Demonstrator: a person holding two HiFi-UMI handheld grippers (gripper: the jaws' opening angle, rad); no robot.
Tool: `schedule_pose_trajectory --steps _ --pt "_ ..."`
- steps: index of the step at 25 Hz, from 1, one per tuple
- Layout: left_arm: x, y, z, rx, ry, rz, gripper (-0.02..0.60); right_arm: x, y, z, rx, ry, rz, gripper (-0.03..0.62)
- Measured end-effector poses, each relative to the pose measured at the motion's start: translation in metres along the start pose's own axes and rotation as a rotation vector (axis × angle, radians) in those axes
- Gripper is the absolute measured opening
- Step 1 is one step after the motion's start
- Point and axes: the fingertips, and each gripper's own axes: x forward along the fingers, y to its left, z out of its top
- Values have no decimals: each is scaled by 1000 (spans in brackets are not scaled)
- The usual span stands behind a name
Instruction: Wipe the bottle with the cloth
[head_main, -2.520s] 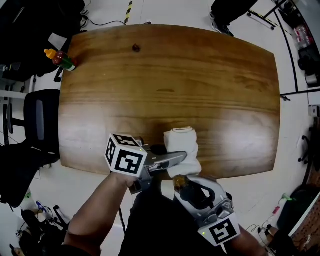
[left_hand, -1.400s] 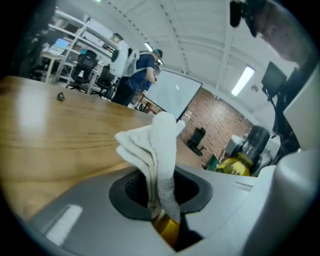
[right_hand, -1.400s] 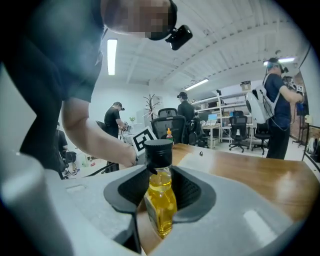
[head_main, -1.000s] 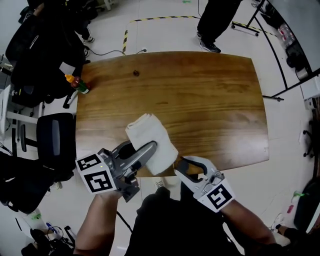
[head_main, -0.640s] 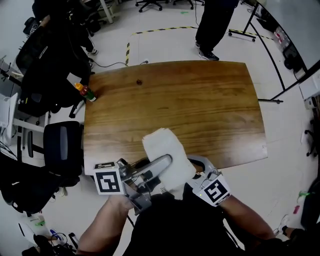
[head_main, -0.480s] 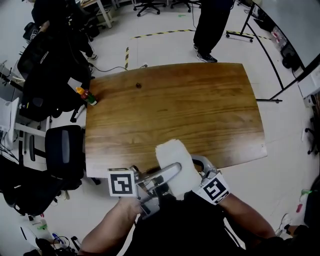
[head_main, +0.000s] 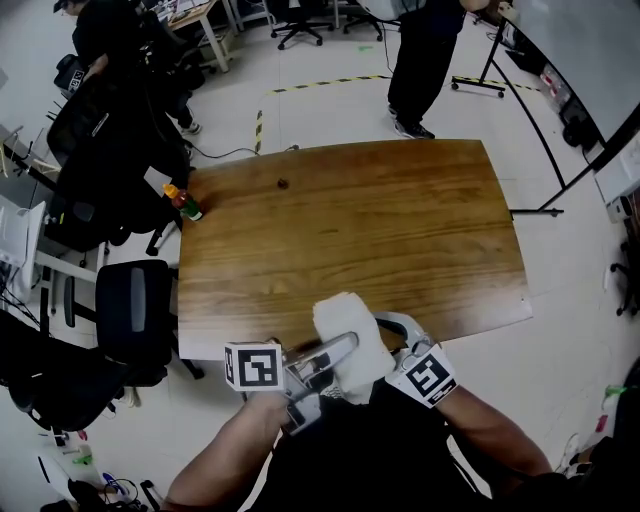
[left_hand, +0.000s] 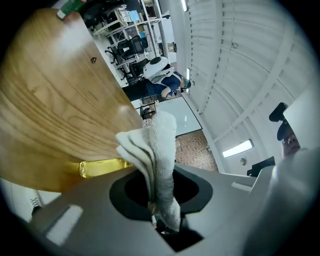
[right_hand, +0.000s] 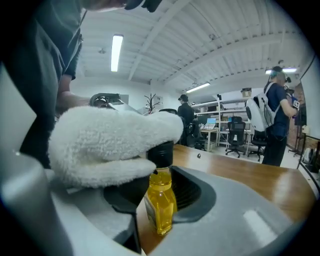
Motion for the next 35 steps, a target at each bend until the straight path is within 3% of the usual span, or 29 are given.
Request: schedule_pose_trajectory --steps 6,9,12,13,14,18,20,21,22,23,24,26,28,30,32,35 --pt "-34 20 -2 38 -42 104 98 -3 -4 -4 6 18 -8 124" --pt "-76 31 -1 23 -114 154 98 -2 -4 -6 27 11 -12 124" --pt "-104 17 4 -92 -230 31 99 -4 -6 -4 78 -15 -2 139" --pt "-111 14 5 -98 -251 5 100 -6 -9 -1 91 -26 -9 241" --pt "-118 15 6 -89 -261 -5 100 -11 -12 5 95 -41 -25 279" --pt "-128 23 -1 -79 -264 -22 100 -48 -24 24 88 -84 -137 327" --pt "-126 24 -6 -76 -271 -30 101 -74 -30 22 180 -91 -205 325" --pt "-125 25 -9 -51 -270 -19 100 -89 -32 19 265 -100 -226 321" --pt "-123 26 -11 -2 -260 6 101 -104 -32 17 368 -121 -233 258" --pt "-121 25 -12 72 -246 43 101 -119 -31 15 474 -147 -233 97" --pt "-119 22 -12 167 -230 83 101 -131 -28 13 561 -164 -227 15" --pt "-114 15 -14 368 -204 163 102 -149 -15 6 634 -149 -213 15" --pt "-108 10 -26 550 -164 257 103 -161 0 1 614 -108 -194 15" --pt "-100 7 -44 679 -119 330 103 -171 11 -1 596 -81 -162 15" --pt "-93 3 -63 716 -108 346 103 -179 22 -1 580 -61 -138 15" --pt "-83 -11 -90 661 -169 312 103 -202 36 -2 535 -34 -123 15"
